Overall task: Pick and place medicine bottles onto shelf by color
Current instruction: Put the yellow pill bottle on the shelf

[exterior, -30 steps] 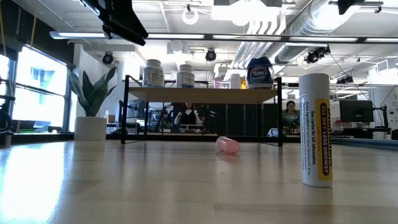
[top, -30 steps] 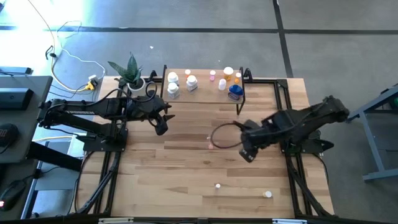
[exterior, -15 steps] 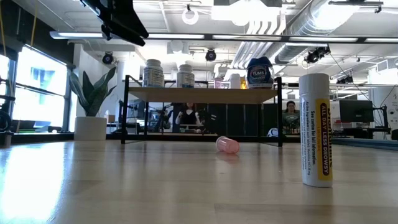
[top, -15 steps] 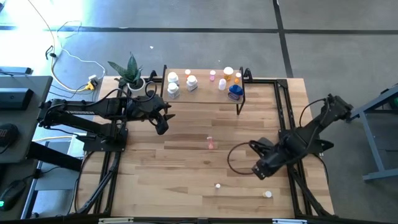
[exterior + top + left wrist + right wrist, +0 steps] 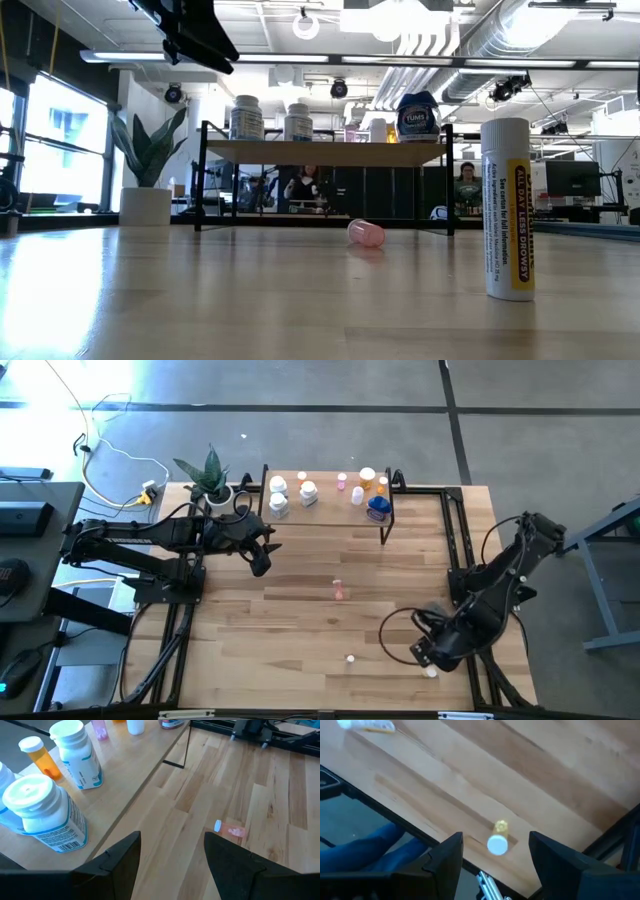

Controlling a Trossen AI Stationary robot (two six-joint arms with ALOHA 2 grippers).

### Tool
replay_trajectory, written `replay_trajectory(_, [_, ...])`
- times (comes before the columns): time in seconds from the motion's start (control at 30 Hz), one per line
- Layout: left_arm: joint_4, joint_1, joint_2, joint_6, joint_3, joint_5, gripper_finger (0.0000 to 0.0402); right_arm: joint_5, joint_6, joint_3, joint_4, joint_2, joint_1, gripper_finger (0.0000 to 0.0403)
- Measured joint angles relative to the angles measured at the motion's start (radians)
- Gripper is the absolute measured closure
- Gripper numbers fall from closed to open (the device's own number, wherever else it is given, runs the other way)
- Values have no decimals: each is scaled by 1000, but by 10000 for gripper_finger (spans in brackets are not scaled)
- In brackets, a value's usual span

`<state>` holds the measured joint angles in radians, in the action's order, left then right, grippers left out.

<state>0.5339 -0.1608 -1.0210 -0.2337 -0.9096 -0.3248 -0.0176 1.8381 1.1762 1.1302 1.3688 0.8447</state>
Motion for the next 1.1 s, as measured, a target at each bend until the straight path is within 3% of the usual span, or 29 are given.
replay_trajectory(0.43, [-9, 0, 0, -3, 0, -3, 193, 11, 126, -16, -77, 139, 120, 185])
replay_trajectory(1.1, [-10, 0, 0, -45, 0, -4, 193, 53, 210, -15, -150, 322, 166, 185])
